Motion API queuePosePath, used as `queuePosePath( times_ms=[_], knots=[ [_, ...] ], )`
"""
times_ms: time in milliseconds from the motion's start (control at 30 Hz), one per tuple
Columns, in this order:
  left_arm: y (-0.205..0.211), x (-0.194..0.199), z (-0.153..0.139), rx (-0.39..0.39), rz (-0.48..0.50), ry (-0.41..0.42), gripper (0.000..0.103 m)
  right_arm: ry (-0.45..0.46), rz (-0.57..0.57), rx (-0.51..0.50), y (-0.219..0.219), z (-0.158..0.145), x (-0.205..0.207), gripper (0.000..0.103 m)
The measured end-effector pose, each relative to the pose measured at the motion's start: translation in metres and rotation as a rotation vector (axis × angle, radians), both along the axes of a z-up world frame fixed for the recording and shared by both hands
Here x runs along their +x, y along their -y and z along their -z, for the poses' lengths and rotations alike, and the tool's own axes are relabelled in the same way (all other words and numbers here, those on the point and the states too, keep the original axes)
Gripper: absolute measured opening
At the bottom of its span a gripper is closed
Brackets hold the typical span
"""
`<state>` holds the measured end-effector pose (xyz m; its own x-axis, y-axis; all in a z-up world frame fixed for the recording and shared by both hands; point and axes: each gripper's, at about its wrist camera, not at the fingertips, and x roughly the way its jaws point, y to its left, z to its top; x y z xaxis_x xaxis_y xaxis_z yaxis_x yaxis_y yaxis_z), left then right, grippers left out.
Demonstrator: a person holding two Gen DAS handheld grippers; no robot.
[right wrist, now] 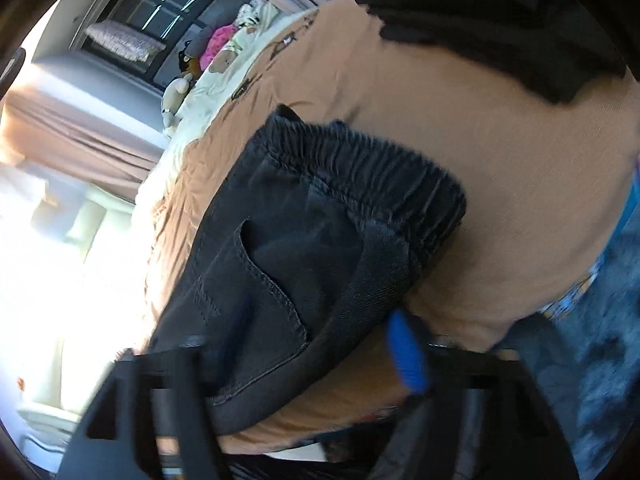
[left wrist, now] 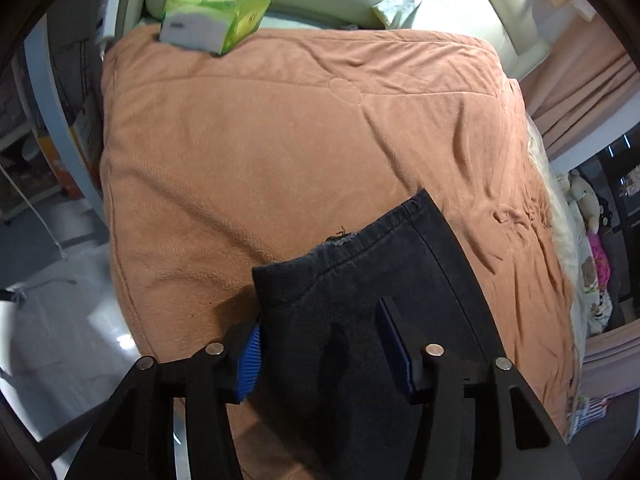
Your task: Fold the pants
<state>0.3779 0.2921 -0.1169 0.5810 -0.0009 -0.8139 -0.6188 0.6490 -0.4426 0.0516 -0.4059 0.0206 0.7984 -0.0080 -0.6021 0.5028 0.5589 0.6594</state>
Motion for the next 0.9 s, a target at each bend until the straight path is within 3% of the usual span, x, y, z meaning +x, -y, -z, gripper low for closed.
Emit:
queuePosePath(
  times_ms=[100, 333, 667, 900],
  knots=[
    [0.006, -0.001, -0.011, 0.054, 0.017, -0.008, 0.058, -0.004, -0.009, -0.080, -0.003, -0.021, -0.005, 0.085],
    [0.039, 0.007, -0.031, 0.142, 0.087, -0.021, 0.063, -0.040, -0.087, -0.232, -0.013, -0.052, 0.018, 0.088],
    [0.098, 0.030, -0.056, 0.185, 0.213, 0.017, 0.066, -0.037, -0.160, -0.339, -0.013, -0.051, 0.045, 0.088],
    [0.146, 0.059, -0.057, 0.177, 0.301, 0.030, 0.066, -0.082, -0.186, -0.390, -0.003, -0.047, 0.078, 0.088]
  ],
)
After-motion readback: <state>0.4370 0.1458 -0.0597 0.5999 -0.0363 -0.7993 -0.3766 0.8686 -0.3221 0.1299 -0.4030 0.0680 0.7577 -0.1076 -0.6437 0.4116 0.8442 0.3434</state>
